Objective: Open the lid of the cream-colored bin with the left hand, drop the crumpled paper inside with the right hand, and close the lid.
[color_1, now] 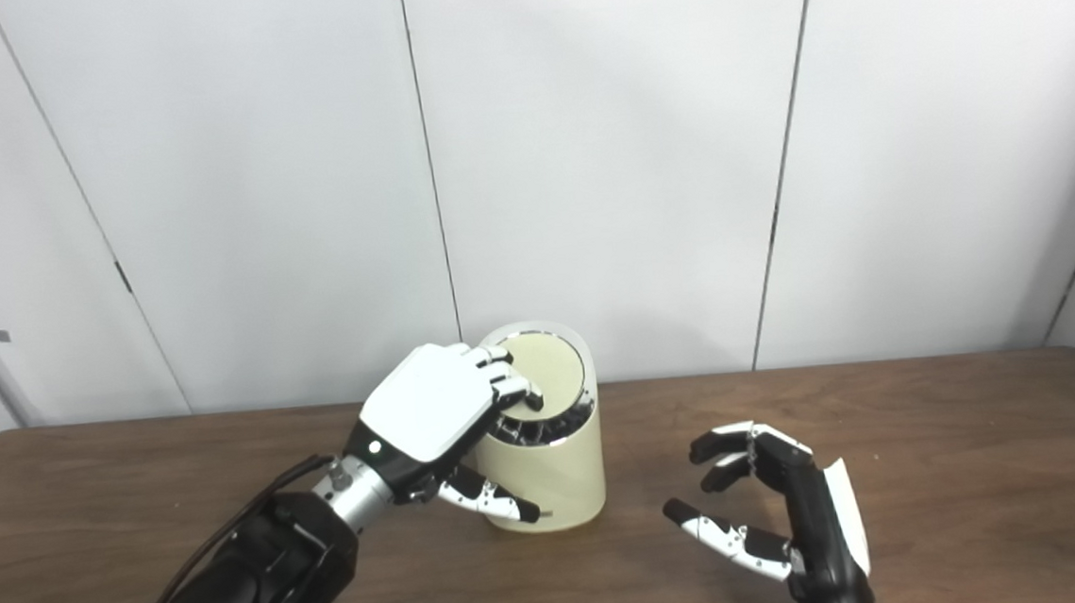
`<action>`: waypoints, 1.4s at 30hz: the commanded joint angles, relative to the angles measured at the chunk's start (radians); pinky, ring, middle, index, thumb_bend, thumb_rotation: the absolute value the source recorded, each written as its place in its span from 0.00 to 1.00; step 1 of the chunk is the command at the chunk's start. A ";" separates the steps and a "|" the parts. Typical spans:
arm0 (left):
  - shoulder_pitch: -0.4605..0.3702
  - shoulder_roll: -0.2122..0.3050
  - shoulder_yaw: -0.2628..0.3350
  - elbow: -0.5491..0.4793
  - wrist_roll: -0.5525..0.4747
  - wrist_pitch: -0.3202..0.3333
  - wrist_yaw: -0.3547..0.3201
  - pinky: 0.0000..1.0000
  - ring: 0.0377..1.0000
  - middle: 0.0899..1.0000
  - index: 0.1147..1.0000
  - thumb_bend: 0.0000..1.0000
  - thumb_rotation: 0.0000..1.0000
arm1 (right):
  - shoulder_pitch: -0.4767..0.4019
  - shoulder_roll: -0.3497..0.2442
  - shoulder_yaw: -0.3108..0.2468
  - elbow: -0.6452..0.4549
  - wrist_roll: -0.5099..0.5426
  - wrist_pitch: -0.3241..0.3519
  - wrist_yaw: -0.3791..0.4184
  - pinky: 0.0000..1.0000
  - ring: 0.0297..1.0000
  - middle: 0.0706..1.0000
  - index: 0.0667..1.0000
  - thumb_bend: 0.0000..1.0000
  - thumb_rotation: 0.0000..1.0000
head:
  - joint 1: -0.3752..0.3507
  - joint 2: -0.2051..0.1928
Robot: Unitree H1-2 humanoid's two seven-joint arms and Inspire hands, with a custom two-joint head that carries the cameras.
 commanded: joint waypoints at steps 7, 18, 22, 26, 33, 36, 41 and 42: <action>0.002 0.014 -0.051 0.030 0.004 -0.004 -0.111 0.77 0.77 0.59 0.58 0.92 0.50 | -0.027 -0.005 -0.005 -0.035 0.010 -0.023 -0.005 0.41 0.40 0.51 0.50 0.51 0.00 | -0.002 0.002; 0.017 0.012 -0.019 -0.005 -0.042 0.011 -0.105 0.76 0.75 0.61 0.60 0.90 0.49 | -0.026 -0.005 -0.003 -0.028 0.017 -0.033 -0.002 0.41 0.40 0.51 0.50 0.51 0.00 | 0.001 -0.002; 0.040 -0.003 0.054 -0.062 -0.132 0.038 -0.093 0.71 0.76 0.68 0.67 0.86 0.47 | -0.026 -0.004 -0.002 -0.029 0.015 -0.029 -0.003 0.41 0.40 0.51 0.50 0.51 0.00 | 0.002 -0.004; 0.069 -0.032 0.146 -0.099 -0.231 0.040 -0.023 0.62 0.73 0.73 0.74 0.85 0.40 | -0.027 -0.005 -0.002 -0.022 0.003 -0.033 -0.009 0.41 0.40 0.51 0.50 0.51 0.00 | 0.003 -0.007; 0.108 -0.086 0.295 -0.092 -0.402 -0.016 0.108 0.58 0.72 0.76 0.77 0.75 0.36 | -0.029 -0.008 -0.005 -0.016 0.008 -0.040 -0.009 0.41 0.40 0.51 0.50 0.51 0.00 | 0.006 -0.009; 0.123 -0.101 0.341 -0.067 -0.458 -0.064 0.176 0.60 0.74 0.78 0.79 0.73 0.35 | -0.032 -0.014 -0.006 -0.008 0.007 -0.044 -0.009 0.41 0.40 0.51 0.50 0.51 0.00 | 0.010 -0.009; 0.177 -0.147 0.414 -0.082 -0.635 -0.063 0.186 0.60 0.77 0.83 0.84 0.71 0.32 | -0.032 -0.017 -0.008 -0.007 0.013 -0.038 -0.007 0.40 0.40 0.51 0.50 0.51 0.00 | 0.013 -0.007; 0.191 -0.156 0.427 -0.088 -0.673 -0.056 0.181 0.59 0.76 0.83 0.85 0.71 0.32 | -0.032 -0.017 -0.008 -0.005 0.012 -0.038 -0.007 0.40 0.40 0.51 0.50 0.51 0.00 | 0.013 -0.008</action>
